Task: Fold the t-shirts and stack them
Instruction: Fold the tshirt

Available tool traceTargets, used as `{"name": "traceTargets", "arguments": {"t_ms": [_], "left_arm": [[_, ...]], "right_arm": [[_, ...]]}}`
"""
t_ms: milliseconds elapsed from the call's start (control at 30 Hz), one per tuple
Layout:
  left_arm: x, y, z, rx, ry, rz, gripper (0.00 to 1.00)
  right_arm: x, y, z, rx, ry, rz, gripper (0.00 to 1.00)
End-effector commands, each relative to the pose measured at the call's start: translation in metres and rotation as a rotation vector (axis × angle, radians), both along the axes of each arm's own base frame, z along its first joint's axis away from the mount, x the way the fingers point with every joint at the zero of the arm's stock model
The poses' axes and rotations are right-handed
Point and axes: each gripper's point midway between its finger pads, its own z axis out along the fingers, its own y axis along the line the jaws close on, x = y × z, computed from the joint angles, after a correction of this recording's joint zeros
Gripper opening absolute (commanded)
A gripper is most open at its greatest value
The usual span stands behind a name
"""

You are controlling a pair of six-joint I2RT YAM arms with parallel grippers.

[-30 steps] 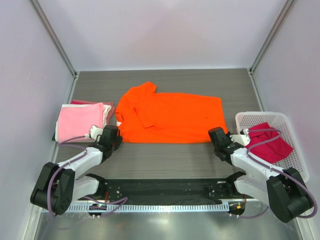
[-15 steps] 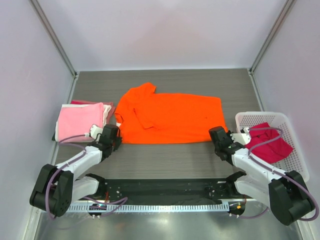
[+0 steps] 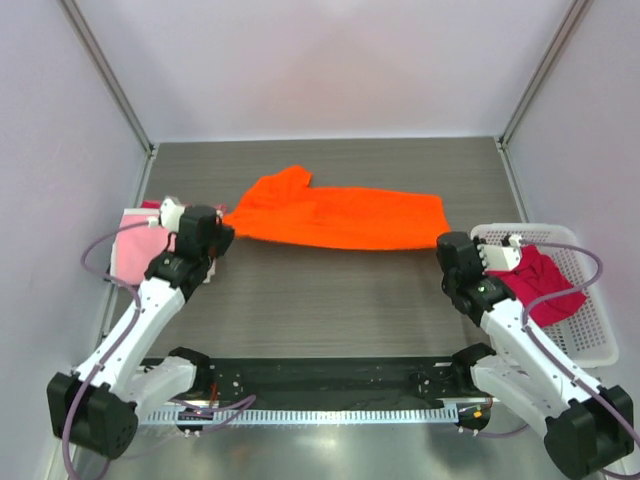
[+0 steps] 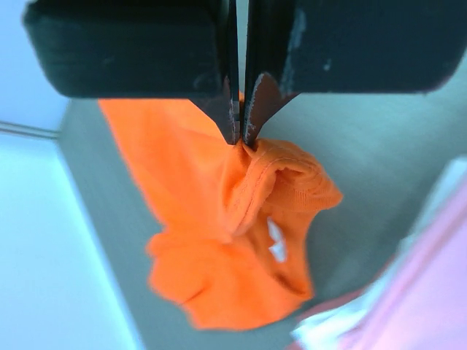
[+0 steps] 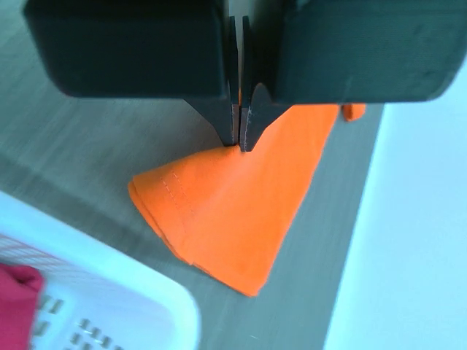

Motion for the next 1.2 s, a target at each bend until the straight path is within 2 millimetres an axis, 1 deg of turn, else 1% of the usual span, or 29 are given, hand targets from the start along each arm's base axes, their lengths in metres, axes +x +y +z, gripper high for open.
{"name": "traceTargets", "arguments": {"t_ms": [0, 33, 67, 133, 167, 300, 367, 400, 433, 467, 500, 533, 567, 600, 667, 700, 767, 800, 833, 867, 900, 933, 967, 1000, 1033, 1067, 1100, 1133, 1167], "left_arm": [[-0.046, 0.022, -0.073, 0.095, 0.204, 0.020, 0.00], [-0.053, 0.024, -0.078, 0.084, 0.199, 0.021, 0.00], [-0.067, 0.027, -0.100, 0.095, 0.245, 0.018, 0.00], [-0.080, 0.031, -0.111, 0.095, 0.257, 0.023, 0.00], [-0.092, 0.033, -0.130, 0.097, 0.298, 0.019, 0.00], [-0.112, 0.035, -0.153, 0.090, 0.335, 0.008, 0.00], [-0.119, 0.037, -0.159, 0.090, 0.347, 0.009, 0.01], [-0.121, 0.038, -0.159, 0.092, 0.349, 0.008, 0.03], [-0.123, 0.038, -0.160, 0.093, 0.350, 0.006, 0.17], [-0.126, 0.039, -0.159, 0.094, 0.352, 0.007, 0.33], [-0.126, 0.039, -0.156, 0.096, 0.346, 0.000, 0.55], [-0.126, 0.038, -0.153, 0.094, 0.340, -0.010, 0.60], [-0.126, 0.037, -0.150, 0.096, 0.336, -0.022, 0.63], [-0.123, 0.033, -0.138, 0.095, 0.306, -0.058, 0.65], [-0.123, 0.029, -0.127, 0.096, 0.284, -0.091, 0.69], [-0.118, 0.025, -0.109, 0.100, 0.238, -0.127, 0.71], [-0.115, 0.022, -0.089, 0.108, 0.187, -0.157, 0.76], [-0.112, 0.021, -0.076, 0.111, 0.146, -0.175, 0.99], [-0.107, 0.018, -0.056, 0.131, 0.094, -0.206, 1.00], [-0.102, 0.017, -0.043, 0.139, 0.053, -0.218, 1.00], [-0.098, 0.016, -0.034, 0.151, 0.031, -0.227, 1.00], [-0.093, 0.015, -0.029, 0.186, 0.029, -0.254, 1.00], [-0.082, 0.012, -0.012, 0.193, -0.007, -0.262, 1.00], [-0.075, 0.008, -0.008, 0.202, -0.012, -0.276, 1.00], [-0.059, 0.002, -0.016, 0.234, 0.022, -0.310, 1.00], [-0.047, -0.003, -0.005, 0.241, 0.009, -0.324, 1.00], [-0.038, -0.005, -0.005, 0.254, 0.023, -0.331, 1.00], [-0.023, -0.010, -0.029, 0.274, 0.114, -0.353, 0.99], [-0.005, -0.016, -0.009, 0.283, 0.076, -0.372, 1.00]], "right_arm": [[-0.026, -0.012, -0.040, -0.030, 0.103, -0.017, 0.01], [-0.031, -0.010, -0.047, -0.023, 0.121, 0.001, 0.01], [-0.037, -0.010, -0.056, -0.028, 0.142, 0.015, 0.01], [-0.046, -0.009, -0.067, -0.030, 0.185, 0.039, 0.01], [-0.054, -0.010, -0.076, -0.036, 0.216, 0.050, 0.01], [-0.070, -0.008, -0.094, -0.024, 0.273, 0.082, 0.02], [-0.080, -0.013, -0.101, -0.028, 0.299, 0.068, 0.13], [-0.082, -0.014, -0.098, -0.014, 0.293, 0.057, 0.18], [-0.083, -0.014, -0.098, -0.019, 0.298, 0.065, 0.36], [-0.082, -0.012, -0.094, -0.022, 0.291, 0.076, 0.46], [-0.082, -0.012, -0.092, -0.042, 0.294, 0.097, 0.55], [-0.079, -0.011, -0.084, -0.047, 0.280, 0.106, 0.61], [-0.077, -0.011, -0.079, -0.058, 0.274, 0.115, 0.63], [-0.075, -0.012, -0.075, -0.075, 0.271, 0.122, 0.67], [-0.064, -0.009, -0.056, -0.126, 0.243, 0.168, 0.71], [-0.060, -0.008, -0.049, -0.151, 0.239, 0.184, 0.71], [-0.043, -0.003, -0.027, -0.233, 0.231, 0.245, 0.70], [-0.037, -0.003, -0.022, -0.269, 0.246, 0.261, 0.69], [-0.026, 0.000, -0.011, -0.327, 0.273, 0.299, 0.69], [-0.017, 0.005, -0.006, -0.364, 0.284, 0.341, 0.69], [-0.009, 0.008, 0.000, -0.392, 0.296, 0.371, 0.69], [0.004, 0.019, 0.019, -0.396, 0.269, 0.419, 0.68], [0.018, 0.027, 0.006, -0.463, 0.339, 0.500, 0.69], [0.027, 0.034, 0.006, -0.472, 0.358, 0.544, 0.69], [0.042, 0.047, 0.016, -0.465, 0.352, 0.607, 0.68], [0.052, 0.051, -0.002, -0.482, 0.427, 0.644, 0.67], [0.061, 0.051, -0.007, -0.486, 0.453, 0.660, 0.66], [0.074, 0.055, 0.000, -0.490, 0.441, 0.676, 0.65], [0.081, 0.057, -0.002, -0.490, 0.449, 0.686, 0.64]]}}
